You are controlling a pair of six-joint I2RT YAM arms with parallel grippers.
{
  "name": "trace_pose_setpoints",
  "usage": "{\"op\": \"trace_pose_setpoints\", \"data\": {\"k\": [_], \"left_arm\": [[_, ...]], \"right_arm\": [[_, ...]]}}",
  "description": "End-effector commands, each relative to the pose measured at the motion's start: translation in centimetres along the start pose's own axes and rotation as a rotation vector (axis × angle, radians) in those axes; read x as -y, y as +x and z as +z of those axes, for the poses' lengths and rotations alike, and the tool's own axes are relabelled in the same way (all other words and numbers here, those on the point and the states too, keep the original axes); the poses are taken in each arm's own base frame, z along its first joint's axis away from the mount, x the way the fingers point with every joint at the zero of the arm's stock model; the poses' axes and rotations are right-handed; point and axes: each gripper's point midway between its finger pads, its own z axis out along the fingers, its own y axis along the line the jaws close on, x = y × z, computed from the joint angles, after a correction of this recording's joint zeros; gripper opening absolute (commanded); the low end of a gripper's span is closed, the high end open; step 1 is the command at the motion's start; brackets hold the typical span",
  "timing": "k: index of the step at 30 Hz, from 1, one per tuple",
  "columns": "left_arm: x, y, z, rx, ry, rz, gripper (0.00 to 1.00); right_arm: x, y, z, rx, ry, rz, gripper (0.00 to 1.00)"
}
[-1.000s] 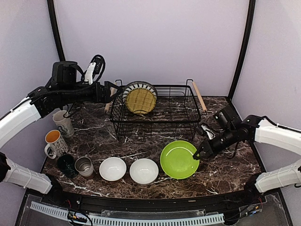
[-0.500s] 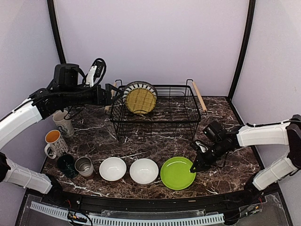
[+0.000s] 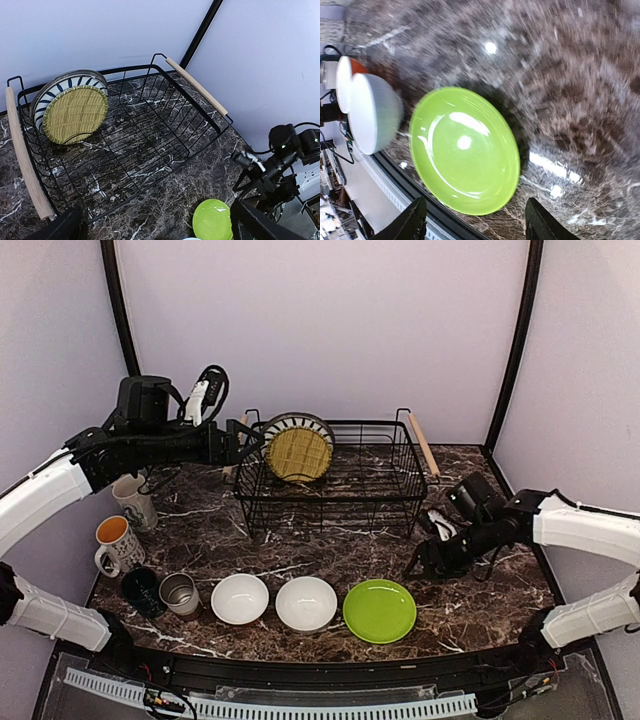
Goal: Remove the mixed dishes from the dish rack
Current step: Place the plate at the center of the board, then grab the plate from the dish rack.
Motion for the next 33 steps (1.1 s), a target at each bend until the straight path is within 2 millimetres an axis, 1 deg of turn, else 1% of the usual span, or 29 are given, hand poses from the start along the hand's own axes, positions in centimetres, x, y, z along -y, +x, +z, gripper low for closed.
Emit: {"op": "trace_pose_setpoints", "data": {"k": [1, 3, 5, 6, 9, 10, 11, 13, 15, 16, 19, 21, 23, 24, 25, 29, 33], "left_arm": [[-0.2, -0.7, -0.4, 0.014, -0.017, 0.038, 0.98], [-0.1, -1.2, -0.6, 0.028, -0.024, 0.054, 0.98], [0.0, -1.8, -0.9, 0.044, -0.028, 0.071, 0.98], [0.1, -2.2, -1.1, 0.048, -0.029, 0.081, 0.99], [0.3, -2.9, -1.4, 0.048, -0.035, 0.102, 0.99], [0.4, -3.1, -1.6, 0.046, -0.036, 0.113, 0.99], [0.4, -3.2, -1.7, 0.045, -0.041, 0.125, 0.99], [0.4, -3.6, -2.2, 0.049, -0.055, 0.146, 0.99], [0.1, -3.9, -2.6, 0.056, -0.077, 0.168, 0.99], [-0.2, -4.0, -2.7, 0.061, -0.098, 0.173, 0.99], [-0.9, -4.2, -2.9, 0.071, -0.138, 0.206, 0.99], [-1.3, -4.3, -3.0, 0.076, -0.164, 0.227, 0.99], [-1.7, -4.4, -3.0, 0.085, -0.183, 0.246, 0.99], [-1.9, -4.4, -3.0, 0.086, -0.188, 0.250, 0.99], [-2.1, -4.3, -2.9, 0.085, -0.192, 0.255, 0.99], [-3.1, -3.8, -2.9, 0.077, -0.214, 0.255, 0.99], [-4.1, -3.2, -2.8, 0.067, -0.233, 0.253, 0.99]], "right_arm": [[-5.1, -4.7, -6.1, 0.242, -0.067, -0.215, 0.68], [-7.0, -7.6, -8.3, 0.354, -0.064, -0.317, 0.73], [-8.9, -11.3, -10.0, 0.442, -0.032, -0.414, 0.75], [-9.7, -13.4, -10.6, 0.475, -0.007, -0.451, 0.75], [-11.8, -19.7, -11.5, 0.552, 0.062, -0.533, 0.76], [-12.1, -21.8, -10.6, 0.550, 0.071, -0.544, 0.76], [-12.9, -23.6, -10.5, 0.564, 0.060, -0.563, 0.76], [-14.5, -26.7, -9.9, 0.583, 0.034, -0.610, 0.76], [-15.3, -29.5, -8.7, 0.594, 0.026, -0.649, 0.76], [-16.2, -31.2, -8.7, 0.616, 0.017, -0.679, 0.76], [-16.2, -34.9, -6.8, 0.635, 0.017, -0.698, 0.74], [-15.8, -37.0, -5.5, 0.642, 0.006, -0.696, 0.71], [-15.2, -38.6, -4.2, 0.643, -0.014, -0.692, 0.69], [-15.0, -39.3, -3.8, 0.646, -0.023, -0.687, 0.66], [-14.3, -39.9, -2.7, 0.636, -0.031, -0.681, 0.63], [-12.8, -41.1, -0.2, 0.637, -0.058, -0.683, 0.58], [-12.3, -41.4, 1.4, 0.633, -0.078, -0.708, 0.52]]}}
